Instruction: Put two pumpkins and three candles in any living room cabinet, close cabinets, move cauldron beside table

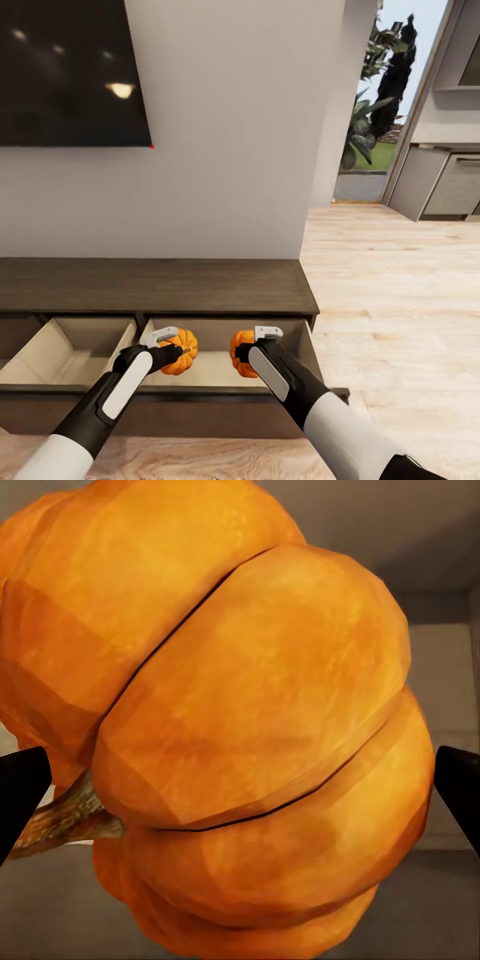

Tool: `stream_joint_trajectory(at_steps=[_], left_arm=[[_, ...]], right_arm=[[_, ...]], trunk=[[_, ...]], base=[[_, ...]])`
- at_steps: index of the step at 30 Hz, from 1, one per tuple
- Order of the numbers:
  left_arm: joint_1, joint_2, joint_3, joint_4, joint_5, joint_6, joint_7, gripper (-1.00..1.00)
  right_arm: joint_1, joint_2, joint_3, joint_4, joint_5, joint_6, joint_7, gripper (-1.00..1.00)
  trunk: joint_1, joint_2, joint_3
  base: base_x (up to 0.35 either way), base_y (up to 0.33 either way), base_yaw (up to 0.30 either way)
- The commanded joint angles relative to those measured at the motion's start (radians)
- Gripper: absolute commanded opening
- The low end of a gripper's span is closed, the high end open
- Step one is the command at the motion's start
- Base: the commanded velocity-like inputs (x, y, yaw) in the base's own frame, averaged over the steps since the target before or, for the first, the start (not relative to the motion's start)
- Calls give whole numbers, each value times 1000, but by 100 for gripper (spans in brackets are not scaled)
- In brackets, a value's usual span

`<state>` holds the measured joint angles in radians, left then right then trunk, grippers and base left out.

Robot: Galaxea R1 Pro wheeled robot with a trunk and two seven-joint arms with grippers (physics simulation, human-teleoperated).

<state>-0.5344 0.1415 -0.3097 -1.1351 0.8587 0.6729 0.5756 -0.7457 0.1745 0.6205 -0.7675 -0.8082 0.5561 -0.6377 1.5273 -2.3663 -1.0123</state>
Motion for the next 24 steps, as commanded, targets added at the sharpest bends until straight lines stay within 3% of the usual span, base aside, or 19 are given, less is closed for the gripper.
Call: stream_joint_trajectory(at_steps=[1,11,24], left_arm=[[-1,1,-7,-2,9,-1,10,-100],[-1,1,-14,-1,10,-1,10,-100],[-1,3,-14,-2,11,0,10,-100]], right_arm=[[-1,0,2,-1,-6,1,-8,-100],[-1,0,2,-1,-5,1,-9,-100],[-1,0,2,-2,-5,1,-10,-100]], trunk=[[4,-8,-4],[11,-22,-10],[11,-22,-10]], base=[[0,0,0],[5,2,0],[113,50,0]])
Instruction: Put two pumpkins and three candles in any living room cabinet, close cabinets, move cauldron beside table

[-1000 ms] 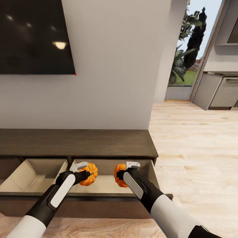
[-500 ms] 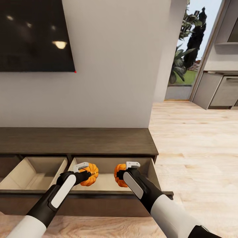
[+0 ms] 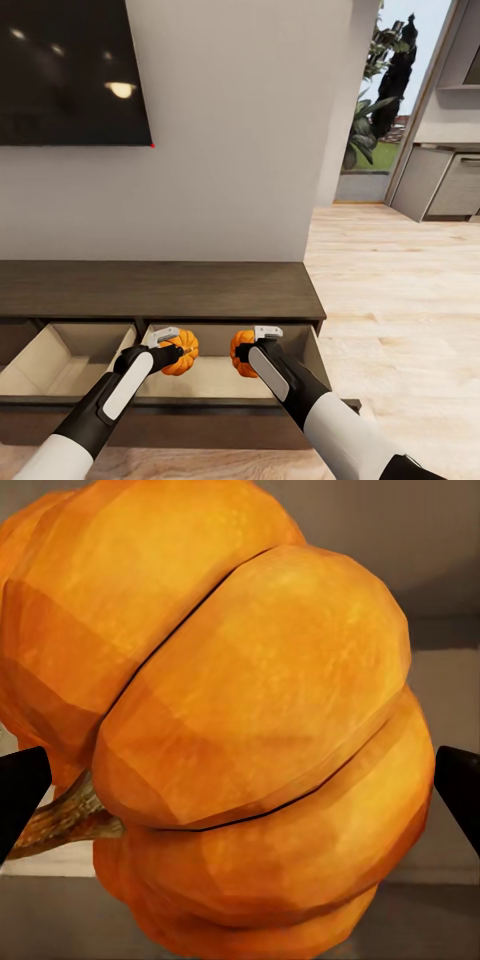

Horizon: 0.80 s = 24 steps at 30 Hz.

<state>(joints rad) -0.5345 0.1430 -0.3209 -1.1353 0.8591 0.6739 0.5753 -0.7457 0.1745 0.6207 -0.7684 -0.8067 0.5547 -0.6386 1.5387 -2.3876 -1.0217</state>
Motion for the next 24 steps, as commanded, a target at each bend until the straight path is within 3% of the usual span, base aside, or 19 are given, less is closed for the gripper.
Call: stream_joint_trajectory(at_steps=[1,13,24], left_arm=[[-1,1,-3,-1,10,-1,10,-100],[-1,1,-4,-1,11,-2,10,-100],[-1,0,-2,-1,11,2,10,-100]], right_arm=[[-1,0,2,-1,-6,2,-8,-100],[-1,0,2,-1,-6,2,-7,-100],[-1,0,2,-1,-6,2,-7,-100]], trunk=[[0,0,-1],[0,0,-1],[42,-77,-35]], base=[[45,21,0],[50,17,0],[0,0,0]])
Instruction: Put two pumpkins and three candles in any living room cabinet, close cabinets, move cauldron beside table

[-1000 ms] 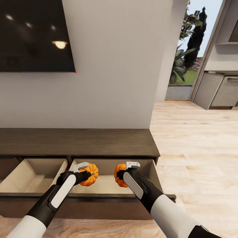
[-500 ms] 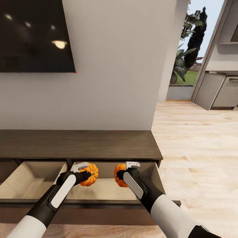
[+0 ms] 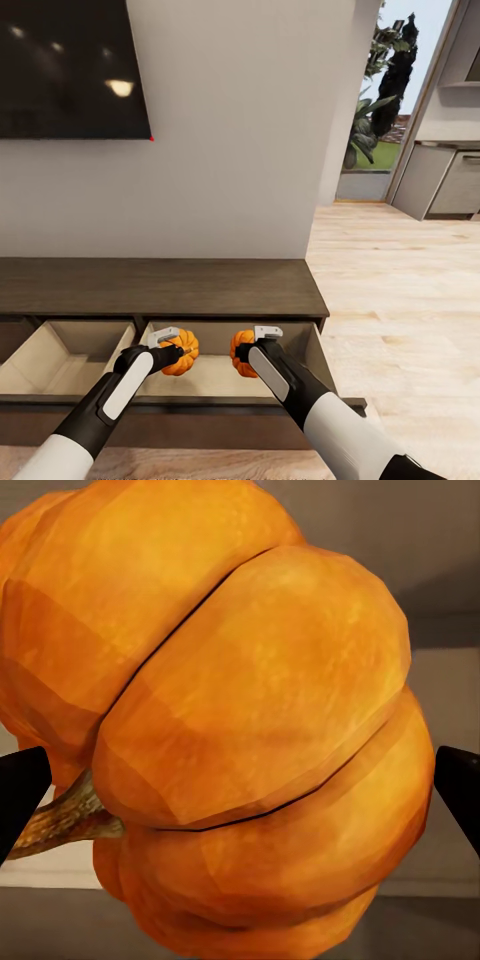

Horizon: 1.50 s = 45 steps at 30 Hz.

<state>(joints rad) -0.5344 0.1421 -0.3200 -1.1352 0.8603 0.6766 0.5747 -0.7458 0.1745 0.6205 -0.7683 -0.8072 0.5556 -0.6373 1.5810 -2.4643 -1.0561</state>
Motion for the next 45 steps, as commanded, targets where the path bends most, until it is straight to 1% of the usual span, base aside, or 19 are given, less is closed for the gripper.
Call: stream_joint_trajectory(at_steps=[1,5,17,25,45], left_arm=[[-1,1,-3,-1,10,0,11,-100],[-1,1,-2,-1,10,5,11,-100],[-1,1,-2,-2,9,5,12,-100],[-1,1,0,-2,10,6,12,-100],[-1,2,-2,-13,9,6,10,-100]], right_arm=[[-1,0,2,-1,-6,1,-8,-100],[-1,0,2,-2,-6,1,-8,-100],[-1,0,2,-7,-5,1,-8,-100],[-1,0,2,-17,-8,-38,-9,-100],[-1,0,2,-17,-19,-40,-6,-100]], trunk=[[4,-8,-4],[19,-36,-17],[24,-39,-63],[24,-39,-63],[24,-39,-63]], base=[[0,0,0],[0,0,0],[0,0,0],[1,0,0],[60,7,0]])
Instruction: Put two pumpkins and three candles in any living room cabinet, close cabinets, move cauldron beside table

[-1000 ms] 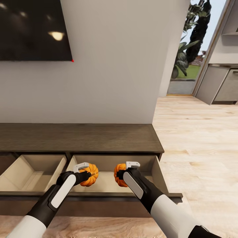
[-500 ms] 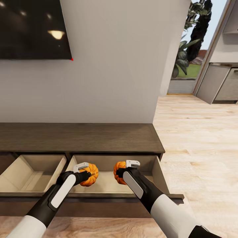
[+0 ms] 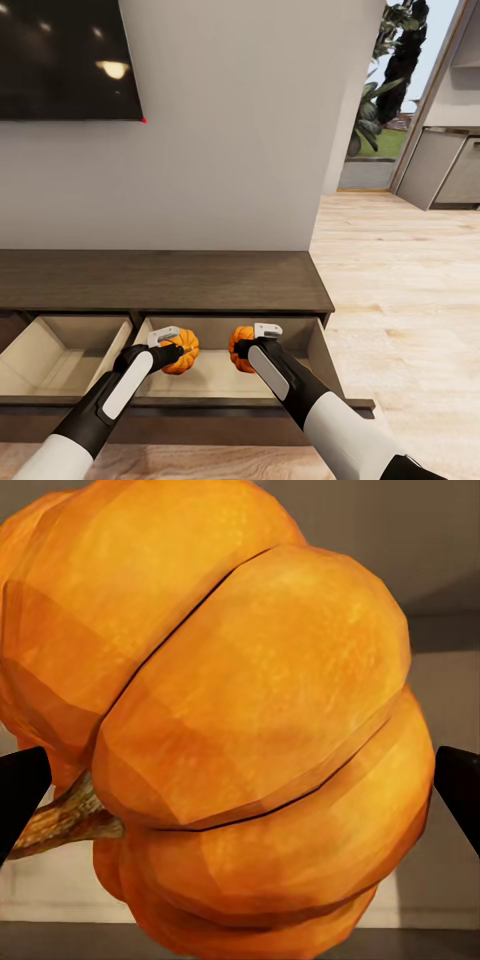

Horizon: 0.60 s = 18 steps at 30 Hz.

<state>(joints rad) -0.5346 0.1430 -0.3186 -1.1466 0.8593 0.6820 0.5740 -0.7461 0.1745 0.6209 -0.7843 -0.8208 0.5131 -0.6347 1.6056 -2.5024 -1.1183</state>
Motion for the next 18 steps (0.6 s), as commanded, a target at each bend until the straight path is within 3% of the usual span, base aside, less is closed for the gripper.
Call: stream_joint_trajectory(at_steps=[1,18], left_arm=[[-1,1,-3,-2,9,0,11,-100],[-1,1,-2,-2,9,-4,13,-100]], right_arm=[[-1,0,2,-1,-6,3,-8,-100],[-1,0,0,11,-11,18,-14,-100]], trunk=[[0,0,-1],[7,-4,-63]], base=[[5,0,0],[0,0,0]])
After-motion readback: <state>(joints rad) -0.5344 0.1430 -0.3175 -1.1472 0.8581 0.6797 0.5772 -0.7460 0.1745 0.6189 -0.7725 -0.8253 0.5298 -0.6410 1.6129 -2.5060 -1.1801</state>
